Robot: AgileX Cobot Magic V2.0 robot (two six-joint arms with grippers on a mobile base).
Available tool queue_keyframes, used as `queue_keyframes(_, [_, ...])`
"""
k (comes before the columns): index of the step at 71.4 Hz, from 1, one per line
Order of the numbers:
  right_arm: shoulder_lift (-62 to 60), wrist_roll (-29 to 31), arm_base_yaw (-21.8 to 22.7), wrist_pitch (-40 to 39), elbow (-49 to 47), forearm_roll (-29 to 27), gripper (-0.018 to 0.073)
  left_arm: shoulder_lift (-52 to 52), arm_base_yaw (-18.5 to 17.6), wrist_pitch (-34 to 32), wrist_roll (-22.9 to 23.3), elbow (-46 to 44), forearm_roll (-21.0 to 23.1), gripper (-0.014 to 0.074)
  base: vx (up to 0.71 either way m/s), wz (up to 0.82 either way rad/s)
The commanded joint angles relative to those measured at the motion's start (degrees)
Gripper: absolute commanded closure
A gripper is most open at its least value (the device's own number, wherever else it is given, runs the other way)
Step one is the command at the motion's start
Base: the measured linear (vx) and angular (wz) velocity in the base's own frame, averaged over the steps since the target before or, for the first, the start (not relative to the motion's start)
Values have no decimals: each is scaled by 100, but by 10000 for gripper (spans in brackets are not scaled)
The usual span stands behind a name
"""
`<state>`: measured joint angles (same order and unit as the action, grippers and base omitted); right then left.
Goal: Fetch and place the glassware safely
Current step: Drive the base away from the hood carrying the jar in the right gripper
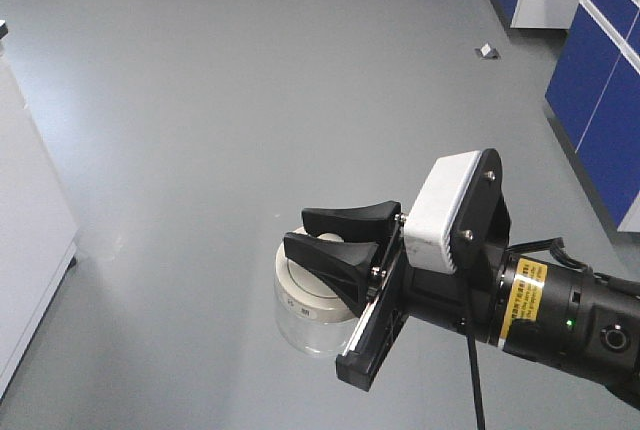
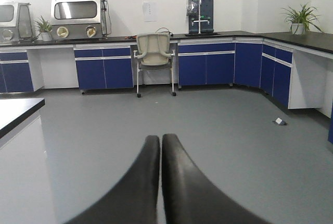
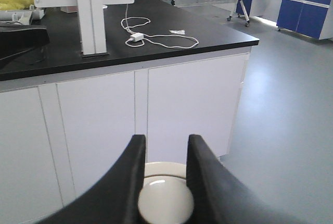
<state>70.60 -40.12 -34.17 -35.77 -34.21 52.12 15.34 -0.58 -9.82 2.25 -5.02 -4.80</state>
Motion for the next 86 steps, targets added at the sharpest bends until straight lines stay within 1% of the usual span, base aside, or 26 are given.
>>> queue_keyframes(1, [-170,45,14,-440,-175,-216,560,53,-29,-413,40,-154,42,603,49,-5])
queue_keyframes(86, [-170,45,14,-435,-175,-216,560,53,-29,-413,40,-154,42,603,52,-4])
